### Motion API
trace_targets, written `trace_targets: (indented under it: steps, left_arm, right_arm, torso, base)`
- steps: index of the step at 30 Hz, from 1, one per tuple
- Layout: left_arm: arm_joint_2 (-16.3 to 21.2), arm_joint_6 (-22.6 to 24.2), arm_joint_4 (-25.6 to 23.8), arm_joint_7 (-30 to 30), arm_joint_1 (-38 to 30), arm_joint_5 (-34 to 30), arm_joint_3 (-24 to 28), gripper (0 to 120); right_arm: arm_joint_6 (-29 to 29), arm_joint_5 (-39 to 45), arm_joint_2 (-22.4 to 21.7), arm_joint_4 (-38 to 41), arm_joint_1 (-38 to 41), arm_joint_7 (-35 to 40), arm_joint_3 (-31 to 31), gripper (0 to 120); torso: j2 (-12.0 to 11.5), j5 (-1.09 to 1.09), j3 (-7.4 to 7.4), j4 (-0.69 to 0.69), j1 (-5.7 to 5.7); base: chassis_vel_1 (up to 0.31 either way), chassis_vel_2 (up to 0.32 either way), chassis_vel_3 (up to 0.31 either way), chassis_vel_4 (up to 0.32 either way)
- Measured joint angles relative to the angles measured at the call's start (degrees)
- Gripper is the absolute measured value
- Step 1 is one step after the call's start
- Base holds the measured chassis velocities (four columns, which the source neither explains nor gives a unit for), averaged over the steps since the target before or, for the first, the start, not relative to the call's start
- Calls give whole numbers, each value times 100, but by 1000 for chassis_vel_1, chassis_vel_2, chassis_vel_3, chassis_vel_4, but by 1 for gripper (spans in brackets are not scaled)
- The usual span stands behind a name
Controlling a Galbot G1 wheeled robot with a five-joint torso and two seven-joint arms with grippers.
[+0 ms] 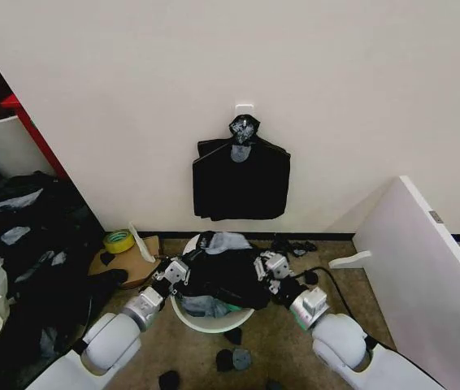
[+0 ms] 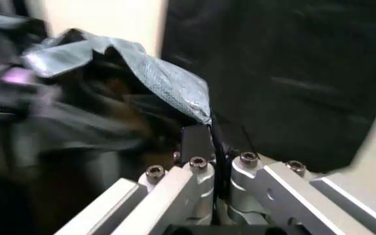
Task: Place the garbage bag over the trash bin.
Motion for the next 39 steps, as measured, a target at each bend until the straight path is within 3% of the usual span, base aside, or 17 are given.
trace_targets:
  steps: [2,10,19,23,25,33,37,39]
  left_arm:
    - [39,-413,122,362,1,59,-36,1]
    - [53,-1153,372,1199,-53,-101,-234,1]
    - [56,-1246,544,1260,-246,-750,-668,1]
    - [52,-1309,725,1684,-393,-1466,-909,1]
    - [50,-1308,740,1713,-405,-1528,-918,1]
    - [-53,-1094,938,1859,-635,-2341,-844,1]
    - [-148,-1007,1026,1705,-752,-2340,-710,1]
    - [-175,-967,1054,1646,-777,-2286,-661,1]
  right_arm:
    - [-65,119,4,-37,12,95,29,0]
    - [-75,131,98,-248,61,145,56,0]
    - [456,20,131,-810,70,-181,93,0]
    - [978,-179,206,-1234,85,-597,112,0]
    - [1029,-192,211,-1268,86,-634,112,0]
    - [2275,-1203,332,-1950,120,-1051,68,0]
    - [2853,-1802,373,-2182,159,-1051,88,18]
    - [3031,-1891,369,-2226,163,-1067,106,20]
  torso:
    - [0,2,0,1,0]
    - [0,-1,0,1,0]
    - [0,1,0,1,0]
    - [0,0,0,1,0]
    - [0,0,0,1,0]
    - [0,1,0,1,0]
    - [0,2,0,1,0]
    - [0,1,1,1,0]
  base:
    - [0,0,0,0]
    - [0,0,0,0]
    - [0,0,0,0]
    - [0,0,0,0]
    - [0,0,0,0]
    - [0,0,0,0]
    - [0,0,0,0]
    - [0,0,0,0]
